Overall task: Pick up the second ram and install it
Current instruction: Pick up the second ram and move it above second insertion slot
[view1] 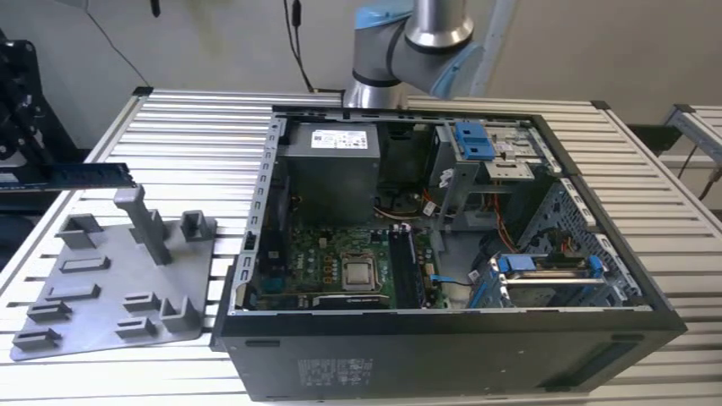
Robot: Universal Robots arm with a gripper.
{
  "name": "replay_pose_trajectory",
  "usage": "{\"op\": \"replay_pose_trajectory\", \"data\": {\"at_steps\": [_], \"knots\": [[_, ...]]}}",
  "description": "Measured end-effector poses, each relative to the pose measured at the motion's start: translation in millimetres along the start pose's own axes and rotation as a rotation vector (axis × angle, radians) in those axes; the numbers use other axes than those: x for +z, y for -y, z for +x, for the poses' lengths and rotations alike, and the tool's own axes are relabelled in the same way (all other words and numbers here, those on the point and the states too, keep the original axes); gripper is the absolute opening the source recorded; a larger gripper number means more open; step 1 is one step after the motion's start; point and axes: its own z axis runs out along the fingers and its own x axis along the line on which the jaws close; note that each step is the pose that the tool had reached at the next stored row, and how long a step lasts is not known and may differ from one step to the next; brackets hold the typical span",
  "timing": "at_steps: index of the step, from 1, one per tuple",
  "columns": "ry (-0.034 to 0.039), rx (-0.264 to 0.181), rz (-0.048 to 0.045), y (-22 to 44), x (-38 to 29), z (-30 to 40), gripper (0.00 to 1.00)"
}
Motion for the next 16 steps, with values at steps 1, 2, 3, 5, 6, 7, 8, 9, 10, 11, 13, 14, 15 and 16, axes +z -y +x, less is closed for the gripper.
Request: {"op": "replay_pose_trajectory", "data": {"at_steps": [1, 2, 3, 5, 6, 7, 8, 9, 10, 11, 13, 14, 15, 16], "knots": [[0.0, 0.0, 0.0, 1.9, 0.0, 0.1, 0.14], [0.0, 0.0, 0.0, 3.4, 0.0, 0.2, 0.14], [0.0, 0.0, 0.0, 4.8, 0.0, 0.3, 0.14], [0.0001, 0.0, 0.0, 7.2, 0.1, 0.4, 0.14], [0.0, 0.0, -0.0001, 8.4, 0.1, 0.5, 0.14], [0.0, 0.0, 0.0, 10.0, 0.1, 0.6, 0.14], [0.0, 0.0, 0.0, 11.7, 0.1, 0.7, 0.14], [0.0, 0.0, -0.0001, 13.3, 0.1, 0.8, 0.14], [0.0, 0.0, -0.0001, 15.7, 0.1, 1.0, 0.14], [0.0, 0.0, -0.0001, 18.2, 0.1, 1.1, 0.14], [0.0001, 0.0, 0.0, 22.3, 0.2, 1.4, 0.14], [0.0, 0.0, -0.0001, 24.4, 0.2, 1.5, 0.14], [0.0, 0.0, -0.0001, 26.3, 0.2, 1.6, 0.14], [-0.0001, 0.0, 0.0, 28.1, 0.2, 1.7, 0.14]]}}
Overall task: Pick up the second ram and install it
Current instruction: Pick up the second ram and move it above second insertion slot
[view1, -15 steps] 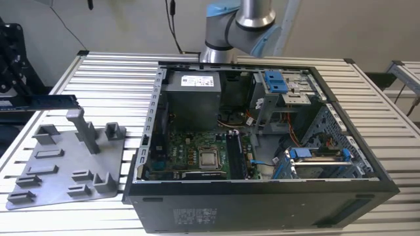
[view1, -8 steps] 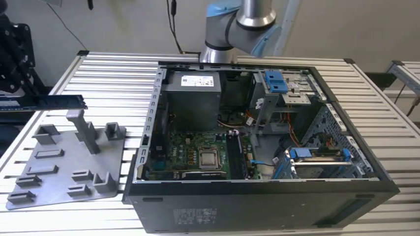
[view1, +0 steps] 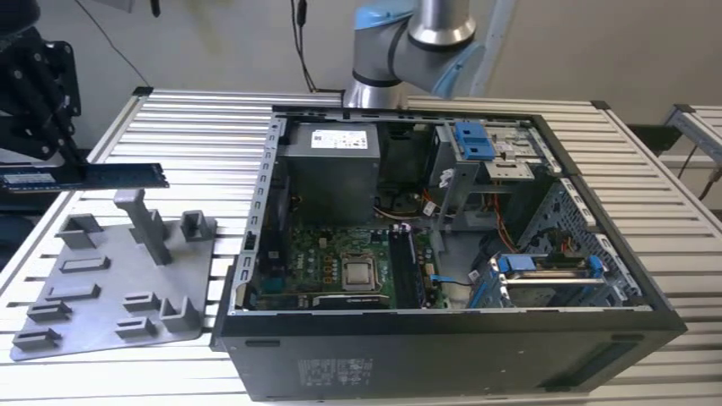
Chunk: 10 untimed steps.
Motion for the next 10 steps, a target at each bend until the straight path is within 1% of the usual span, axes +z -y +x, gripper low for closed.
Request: {"op": "replay_pose_trajectory", "data": {"at_steps": [5, 10], "knots": [[0.0002, 0.0, 0.0, 8.8, 0.1, 0.6, 0.14], [0.0002, 0.0, 0.0, 14.9, 0.2, 0.9, 0.14]]}}
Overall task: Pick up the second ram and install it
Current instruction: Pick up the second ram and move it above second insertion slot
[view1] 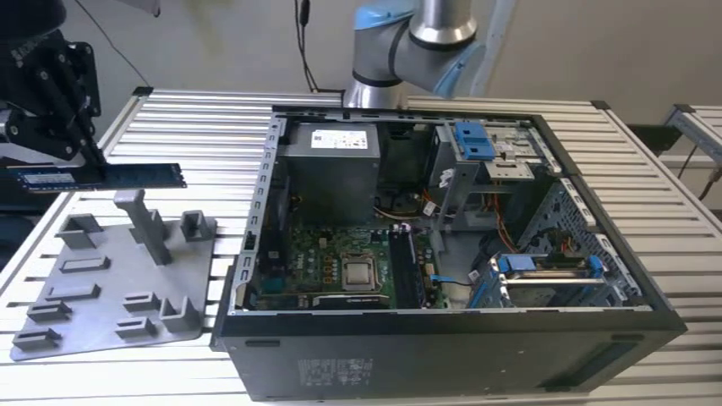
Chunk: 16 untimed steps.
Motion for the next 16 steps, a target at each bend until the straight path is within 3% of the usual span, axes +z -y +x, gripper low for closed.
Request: {"op": "replay_pose_trajectory", "data": {"at_steps": [6, 16], "knots": [[-0.0001, 0.0, -0.0001, 4.6, 0.0, 0.3, 0.14], [0.0, 0.0, -0.0001, 23.8, 0.2, 1.5, 0.14]]}}
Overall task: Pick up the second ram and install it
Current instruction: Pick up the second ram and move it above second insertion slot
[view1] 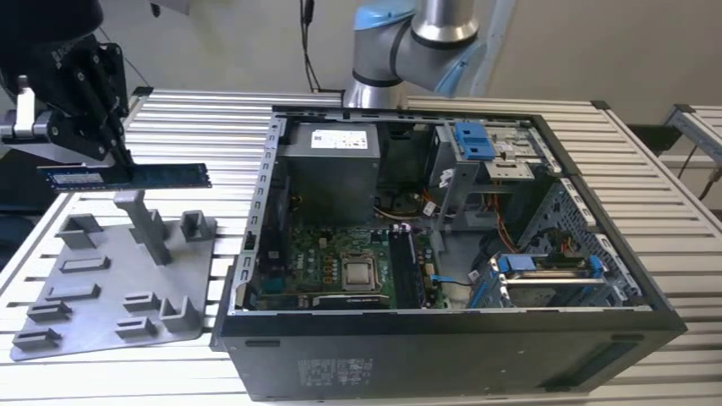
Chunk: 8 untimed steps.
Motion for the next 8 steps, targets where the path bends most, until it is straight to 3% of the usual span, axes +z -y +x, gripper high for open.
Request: {"op": "replay_pose_trajectory", "data": {"at_steps": [8], "knots": [[0.0, 0.0, -0.0004, 26.2, 0.2, 1.6, 0.14]]}}
